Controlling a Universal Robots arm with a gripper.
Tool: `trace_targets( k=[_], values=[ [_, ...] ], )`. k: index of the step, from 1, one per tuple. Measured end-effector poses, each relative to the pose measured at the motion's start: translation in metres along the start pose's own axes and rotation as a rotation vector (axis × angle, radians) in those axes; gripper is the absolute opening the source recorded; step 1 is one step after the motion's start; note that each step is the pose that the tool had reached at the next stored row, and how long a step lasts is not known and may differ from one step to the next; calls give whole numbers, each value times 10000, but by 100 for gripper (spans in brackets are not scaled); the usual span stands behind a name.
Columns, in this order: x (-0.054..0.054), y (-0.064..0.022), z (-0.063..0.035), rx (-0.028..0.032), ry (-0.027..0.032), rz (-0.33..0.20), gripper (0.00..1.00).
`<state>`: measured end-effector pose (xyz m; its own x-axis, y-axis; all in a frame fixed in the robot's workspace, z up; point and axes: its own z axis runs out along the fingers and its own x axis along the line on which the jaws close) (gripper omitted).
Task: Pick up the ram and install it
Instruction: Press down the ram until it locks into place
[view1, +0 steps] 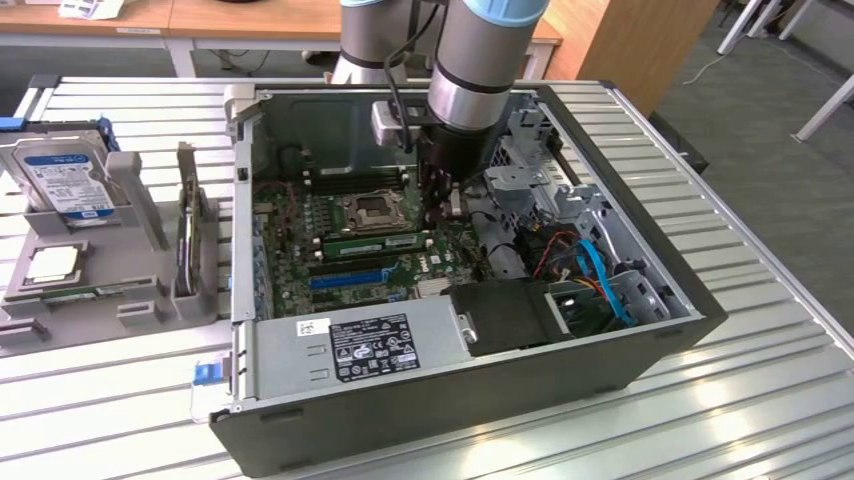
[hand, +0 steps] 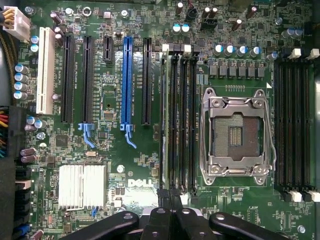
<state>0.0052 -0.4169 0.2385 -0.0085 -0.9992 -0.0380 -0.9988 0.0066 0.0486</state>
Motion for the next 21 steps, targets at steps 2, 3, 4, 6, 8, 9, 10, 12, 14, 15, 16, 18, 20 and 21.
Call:
trace_targets(
  k=[2,3,4,6,8,9,10,12,14,15,16,18,20,21],
  values=[
    [1,0,11,0,2,0,10],
    [1,-1,18,0,1,0,10],
    [1,-1,25,0,1,0,10],
    [2,-2,38,0,2,0,10],
    [2,-2,49,0,2,0,10],
    [3,-2,52,0,3,0,10],
    [3,-2,52,-1,5,0,10],
    [3,-2,53,-1,6,0,10],
    [0,-3,56,1,2,0,10],
    [-3,-3,59,1,0,0,10],
    [-6,-3,60,0,2,0,10],
    [-12,-3,64,0,4,0,10],
    [-20,-3,69,0,5,1,10],
    [-25,-3,70,0,4,0,10]
  ],
)
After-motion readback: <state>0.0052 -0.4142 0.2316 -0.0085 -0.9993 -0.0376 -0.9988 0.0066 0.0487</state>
